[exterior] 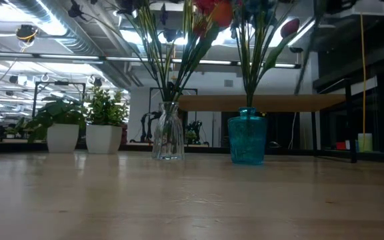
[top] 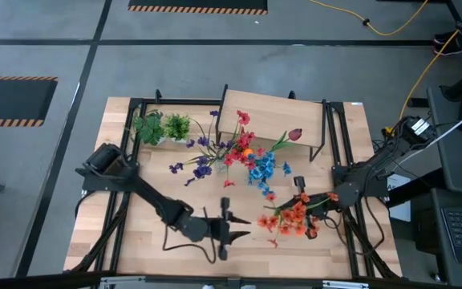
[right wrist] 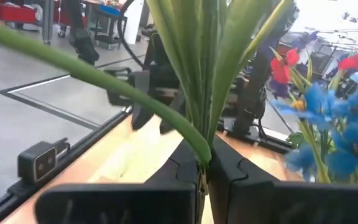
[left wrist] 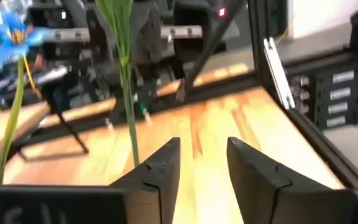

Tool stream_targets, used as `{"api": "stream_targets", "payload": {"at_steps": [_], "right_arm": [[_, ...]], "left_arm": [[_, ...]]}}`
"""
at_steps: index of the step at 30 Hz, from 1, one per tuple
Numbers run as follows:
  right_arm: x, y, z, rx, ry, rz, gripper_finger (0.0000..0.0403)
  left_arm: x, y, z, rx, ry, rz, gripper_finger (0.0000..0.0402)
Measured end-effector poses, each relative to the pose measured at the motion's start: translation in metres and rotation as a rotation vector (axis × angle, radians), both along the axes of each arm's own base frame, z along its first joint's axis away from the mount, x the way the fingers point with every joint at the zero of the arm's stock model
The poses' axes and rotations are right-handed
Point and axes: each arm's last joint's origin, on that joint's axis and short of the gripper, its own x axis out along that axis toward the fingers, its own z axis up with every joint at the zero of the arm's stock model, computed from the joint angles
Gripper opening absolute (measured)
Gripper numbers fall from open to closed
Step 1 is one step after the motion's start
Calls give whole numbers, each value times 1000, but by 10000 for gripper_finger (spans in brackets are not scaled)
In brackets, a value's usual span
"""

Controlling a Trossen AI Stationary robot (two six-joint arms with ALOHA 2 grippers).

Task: Pick and place flowers into a vace then onto a shelf
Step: Put the orange flowers into the blue vase

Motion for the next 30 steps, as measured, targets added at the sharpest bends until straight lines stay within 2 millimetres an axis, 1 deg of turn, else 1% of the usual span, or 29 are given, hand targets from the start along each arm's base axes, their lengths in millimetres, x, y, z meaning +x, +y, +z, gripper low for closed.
{"api": "stream_targets", "payload": {"at_steps": [5,9,12,18,22,26,30], "right_arm": [[-13,-10,-11,23,-27,-47,8],[-20,-26,-19,48,-89,-88,8],[-22,-36,-17,64,-119,-125,8],[-22,-49,-12,60,-152,-184,8],[-20,-56,-11,64,-156,-222,8],[-17,-62,-12,71,-136,-252,8],[-12,-67,-8,75,-147,-256,8]], "left_arm": [[-15,-8,1,-15,87,50,84],[-18,-6,-9,-63,173,86,38],[-20,-4,-14,-104,217,112,7],[-23,-3,-19,-106,255,110,1],[-30,4,-36,-146,255,79,2],[-41,16,-44,-252,175,14,1],[-52,24,-53,-262,106,-23,3]]}}
